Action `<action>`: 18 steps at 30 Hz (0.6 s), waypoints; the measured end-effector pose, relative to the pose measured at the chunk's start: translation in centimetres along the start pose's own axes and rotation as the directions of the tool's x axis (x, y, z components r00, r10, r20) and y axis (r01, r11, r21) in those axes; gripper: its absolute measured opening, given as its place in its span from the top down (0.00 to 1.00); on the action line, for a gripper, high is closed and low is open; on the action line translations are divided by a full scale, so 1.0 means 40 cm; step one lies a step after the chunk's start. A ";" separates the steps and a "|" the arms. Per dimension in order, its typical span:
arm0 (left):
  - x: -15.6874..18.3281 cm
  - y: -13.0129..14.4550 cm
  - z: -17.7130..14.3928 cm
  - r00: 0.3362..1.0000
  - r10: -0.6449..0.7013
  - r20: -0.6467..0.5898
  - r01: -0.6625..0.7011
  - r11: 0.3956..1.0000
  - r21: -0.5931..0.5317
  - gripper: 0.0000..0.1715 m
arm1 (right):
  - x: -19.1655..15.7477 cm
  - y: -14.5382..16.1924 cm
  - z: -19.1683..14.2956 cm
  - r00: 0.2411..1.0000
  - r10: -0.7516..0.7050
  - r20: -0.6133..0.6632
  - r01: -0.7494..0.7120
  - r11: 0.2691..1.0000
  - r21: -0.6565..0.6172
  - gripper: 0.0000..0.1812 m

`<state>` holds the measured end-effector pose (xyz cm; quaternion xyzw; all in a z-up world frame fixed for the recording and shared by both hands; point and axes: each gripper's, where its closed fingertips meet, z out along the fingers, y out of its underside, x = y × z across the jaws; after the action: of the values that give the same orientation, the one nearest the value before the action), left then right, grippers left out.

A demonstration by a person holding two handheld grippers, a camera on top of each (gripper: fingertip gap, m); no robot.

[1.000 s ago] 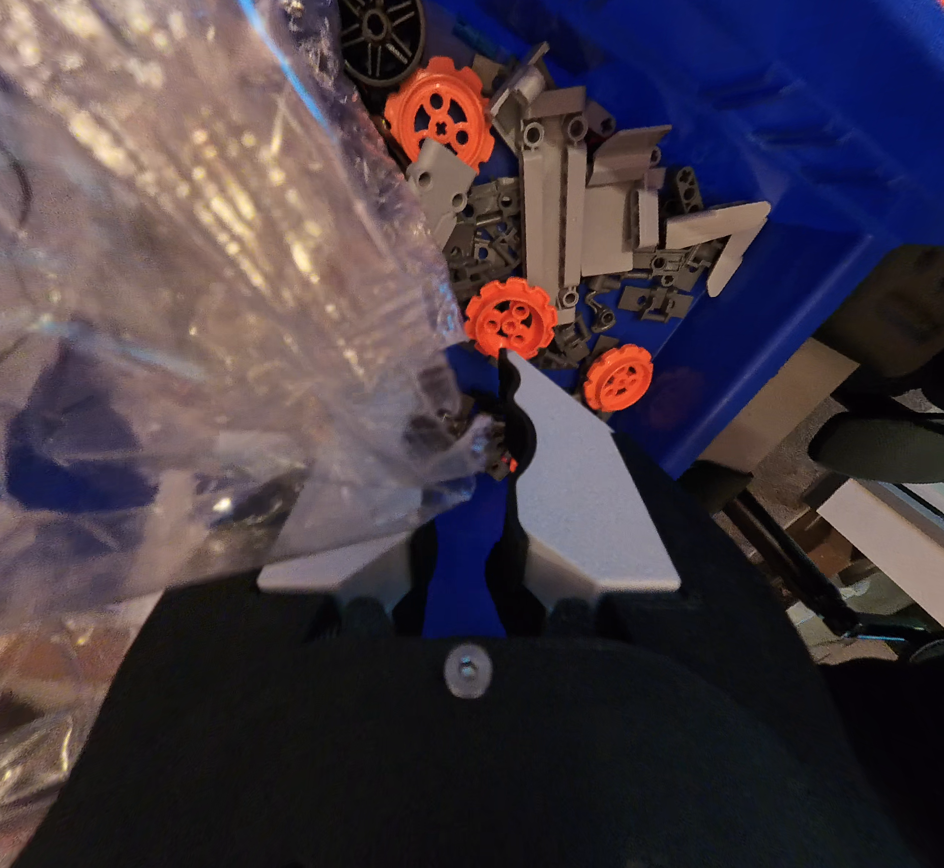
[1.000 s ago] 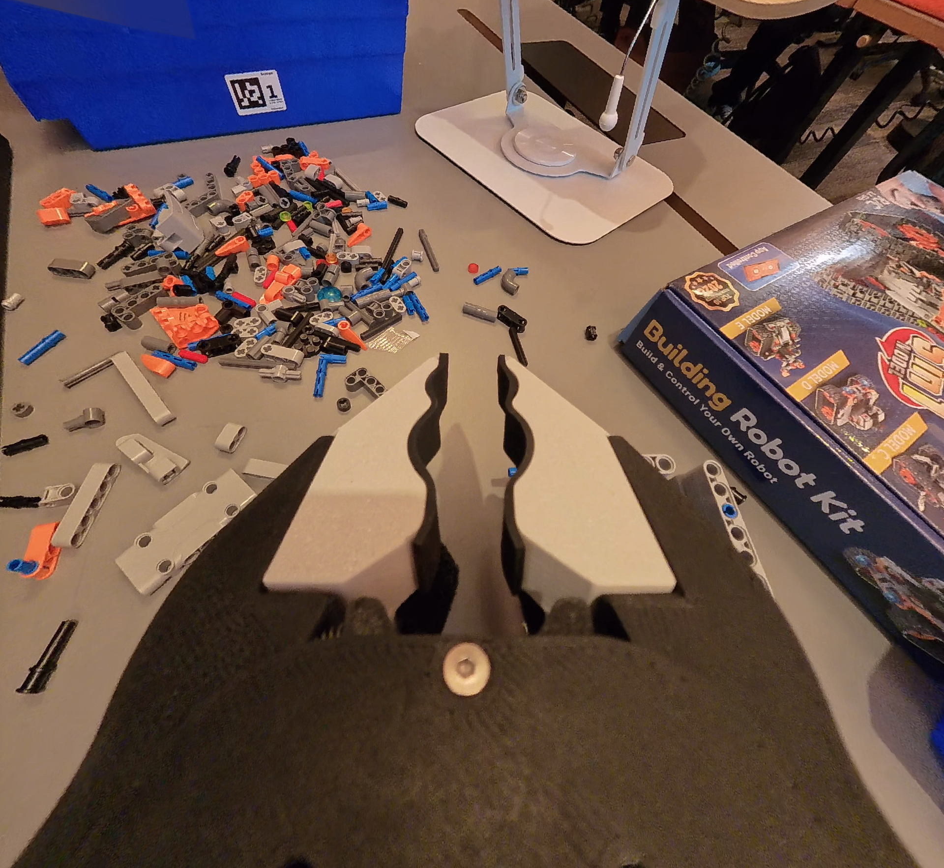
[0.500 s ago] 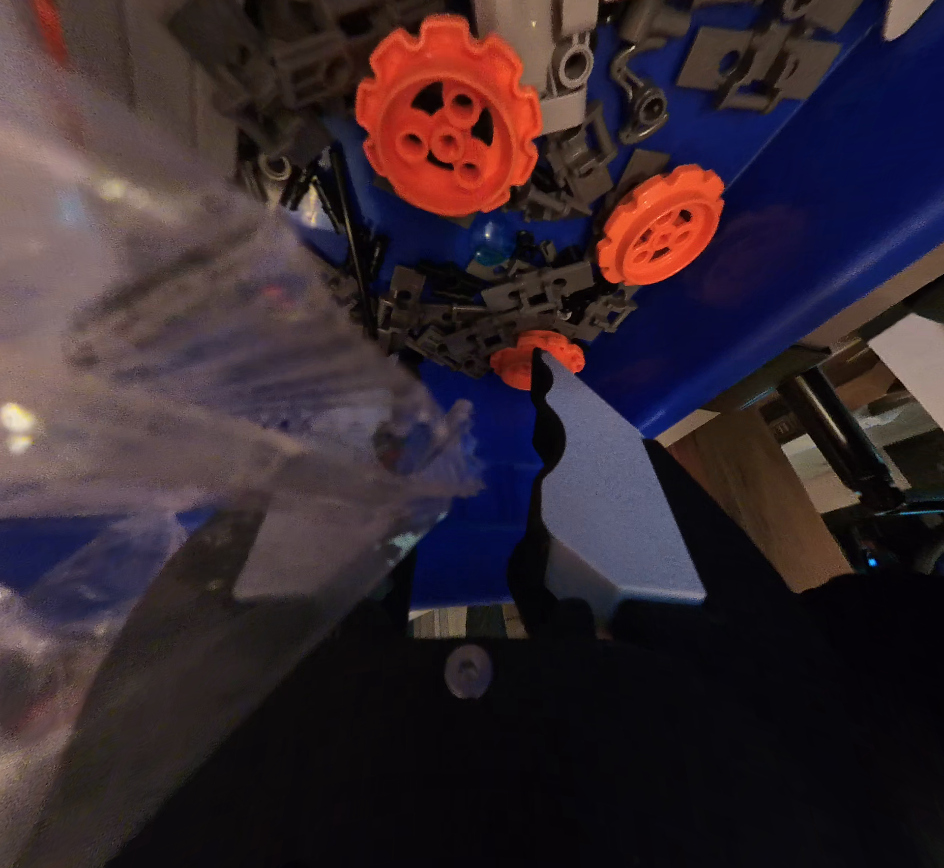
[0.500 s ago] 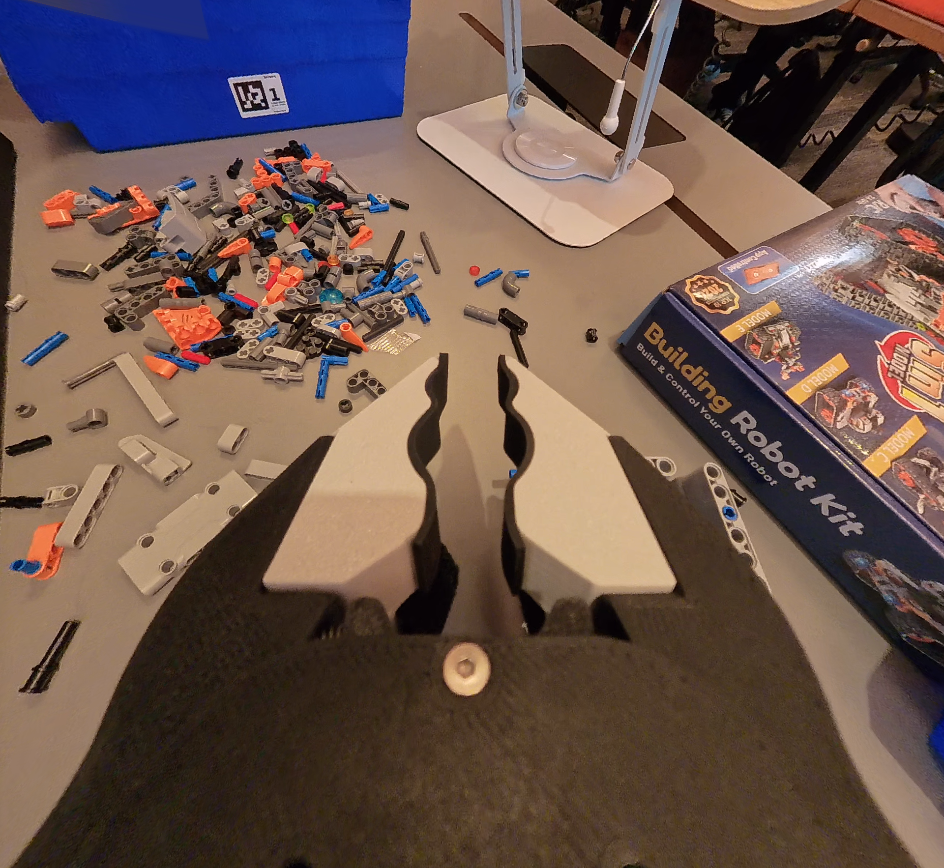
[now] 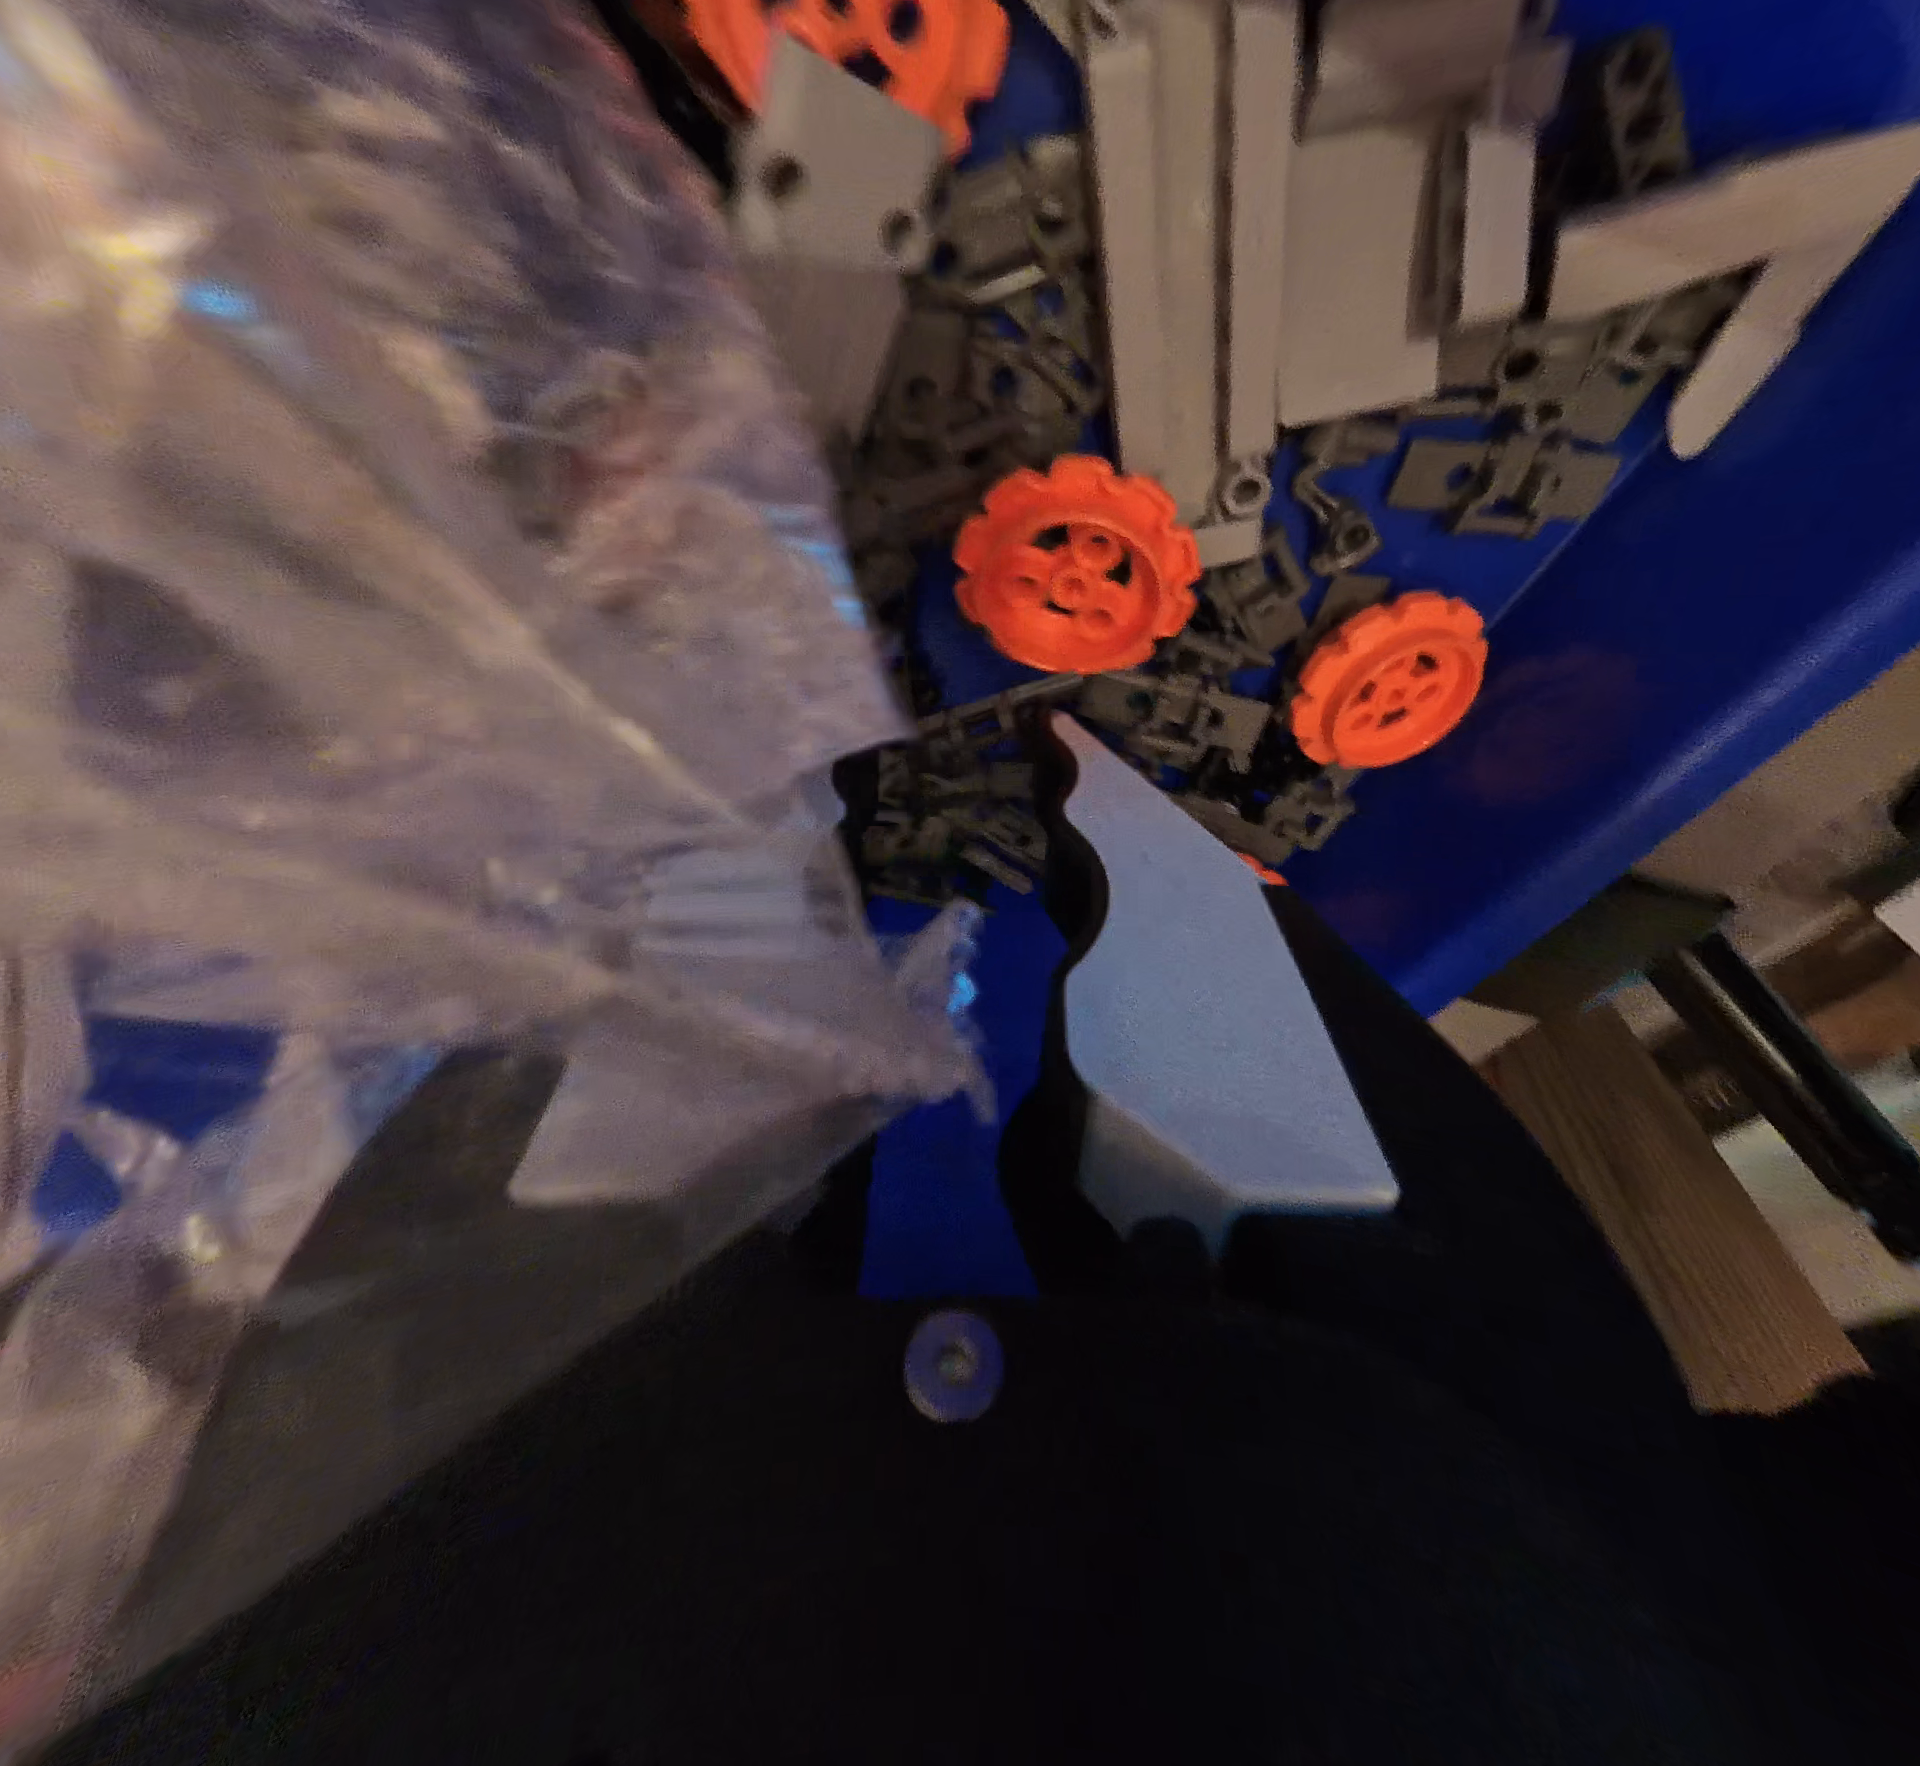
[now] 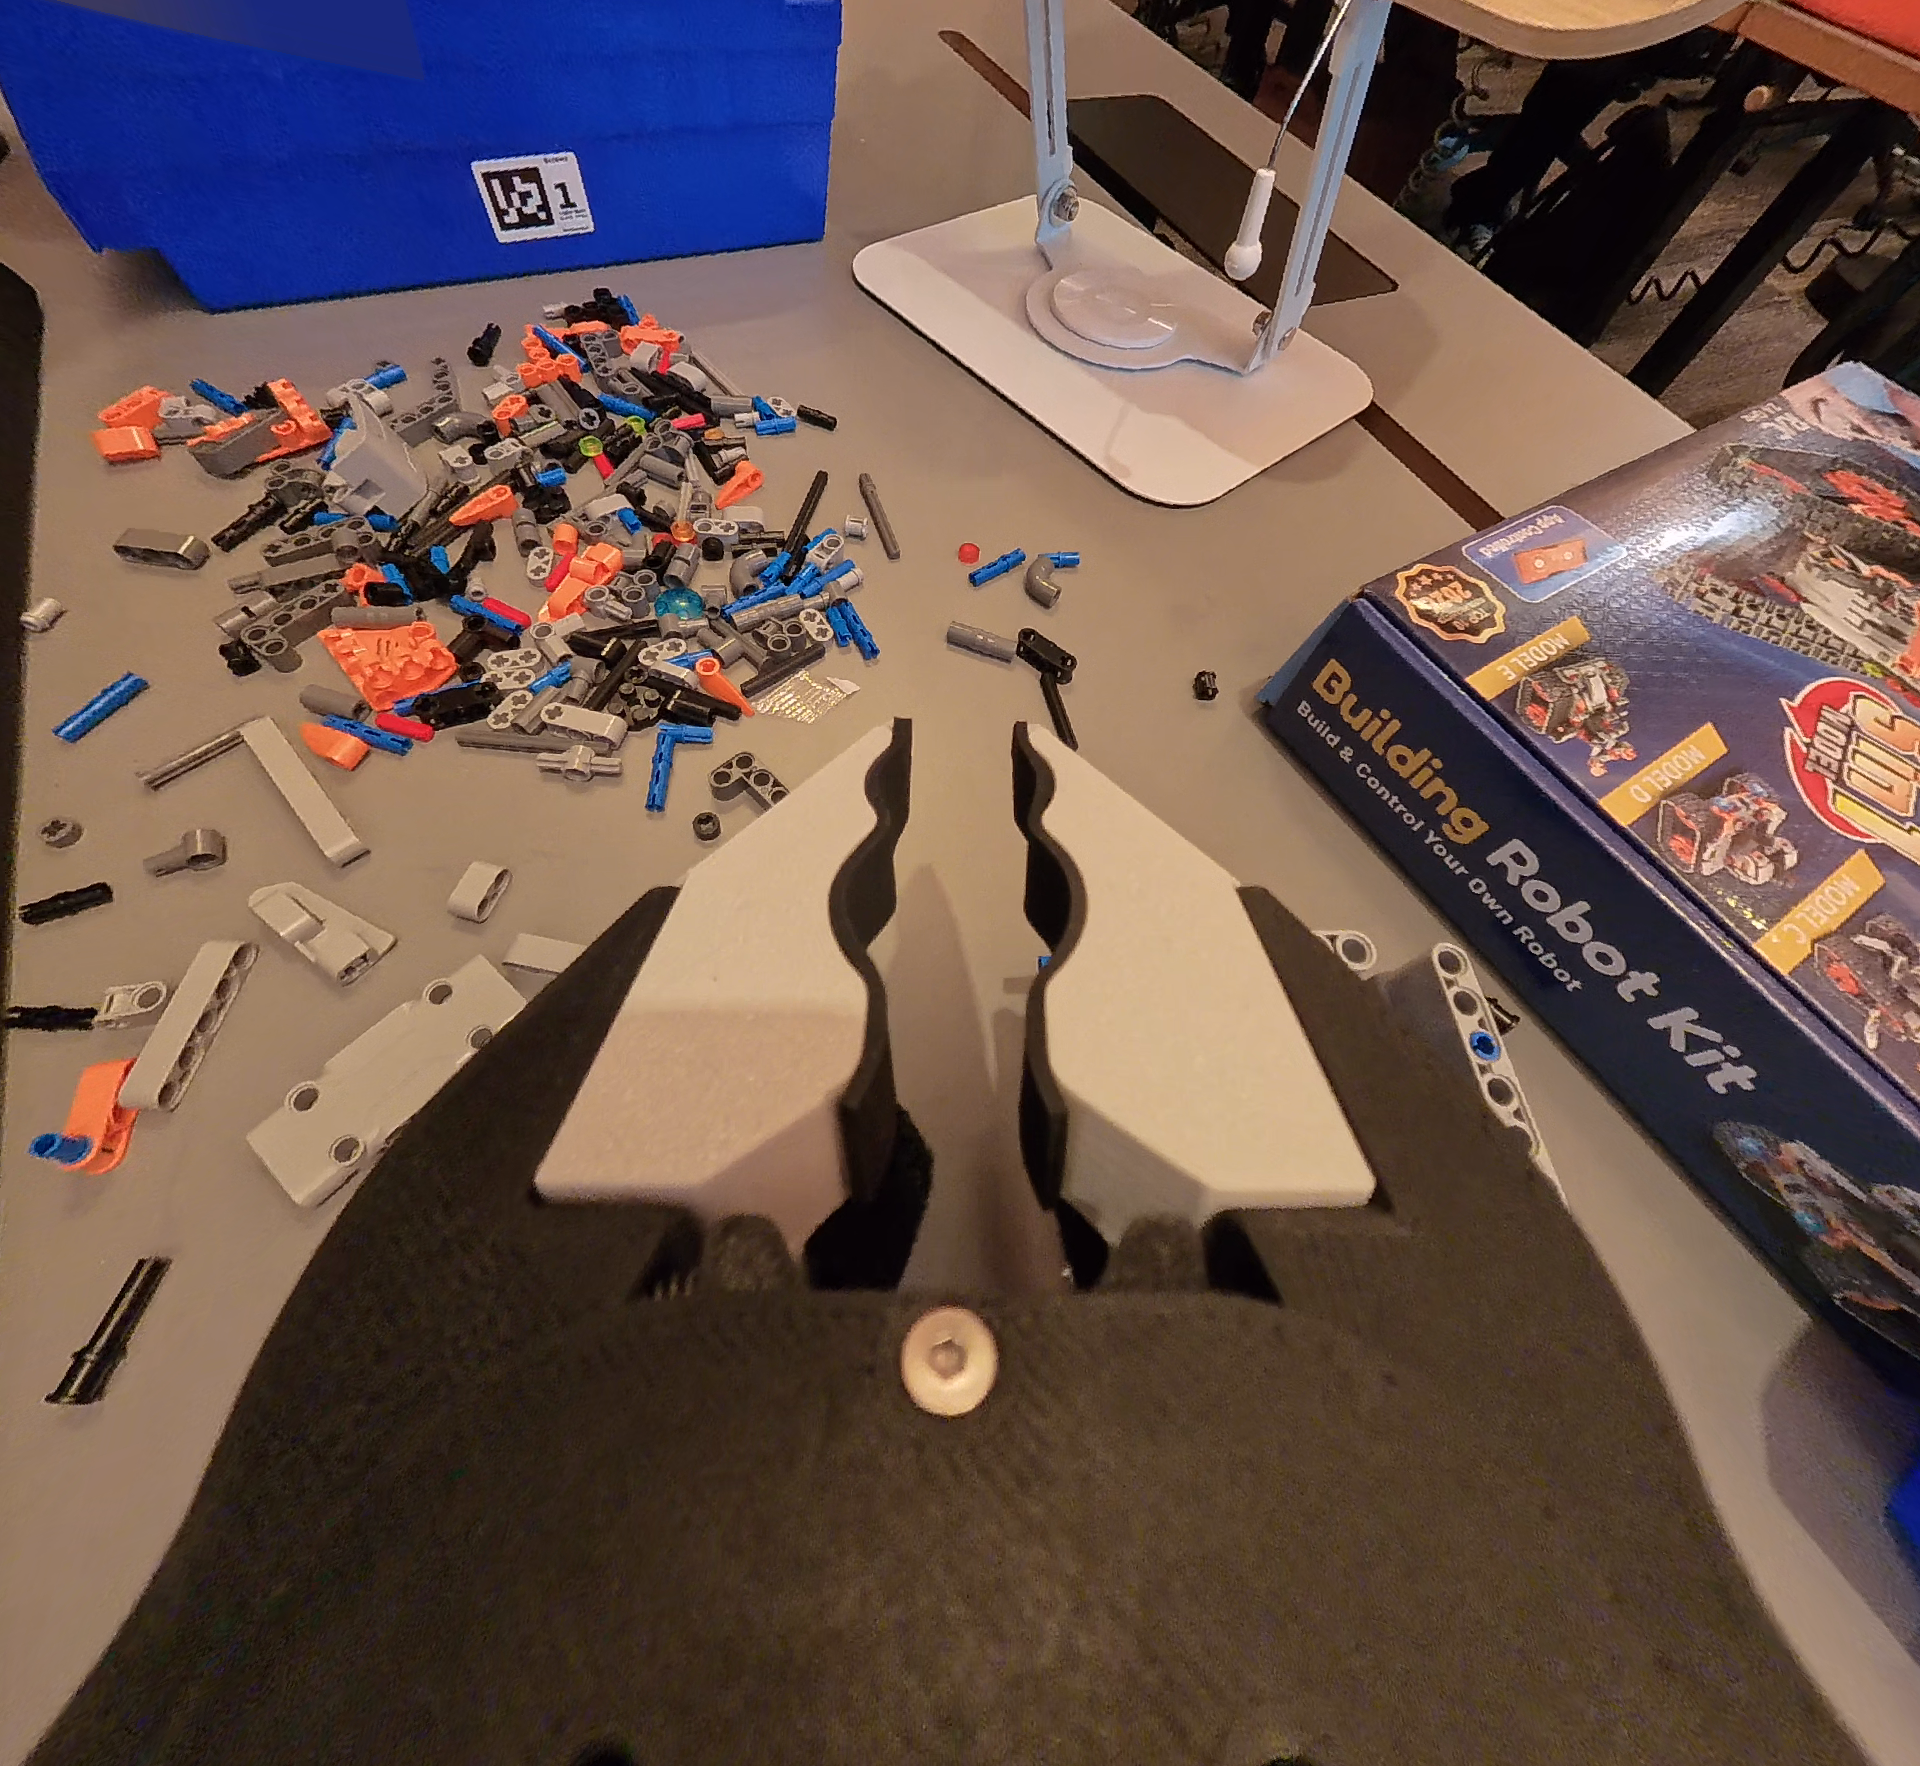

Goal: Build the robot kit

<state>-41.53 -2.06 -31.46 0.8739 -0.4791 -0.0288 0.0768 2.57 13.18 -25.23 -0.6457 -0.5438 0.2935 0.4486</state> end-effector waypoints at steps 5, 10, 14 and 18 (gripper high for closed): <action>-0.037 -0.018 -0.036 0.999 -0.027 0.022 0.026 0.998 0.052 0.82 | 0.001 0.001 0.000 1.000 0.003 0.000 -0.003 1.000 0.000 0.90; -0.067 0.000 -0.067 0.997 -0.061 0.046 0.058 0.996 0.067 0.80 | 0.001 0.001 -0.001 1.000 0.002 0.000 -0.002 1.000 0.000 0.91; -0.086 0.022 -0.077 0.994 -0.086 0.066 0.082 0.995 0.056 0.82 | 0.000 0.000 -0.001 1.000 0.001 0.001 -0.001 1.000 0.001 0.91; -0.073 0.060 -0.045 0.996 -0.085 0.038 0.086 0.996 -0.035 0.82 | 0.000 0.000 -0.001 1.000 0.001 0.002 -0.001 1.000 0.001 0.91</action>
<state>-44.88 -0.70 -29.35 0.8915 -0.4418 -0.0568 0.0828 2.61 13.16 -25.23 -0.6455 -0.5437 0.2947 0.4482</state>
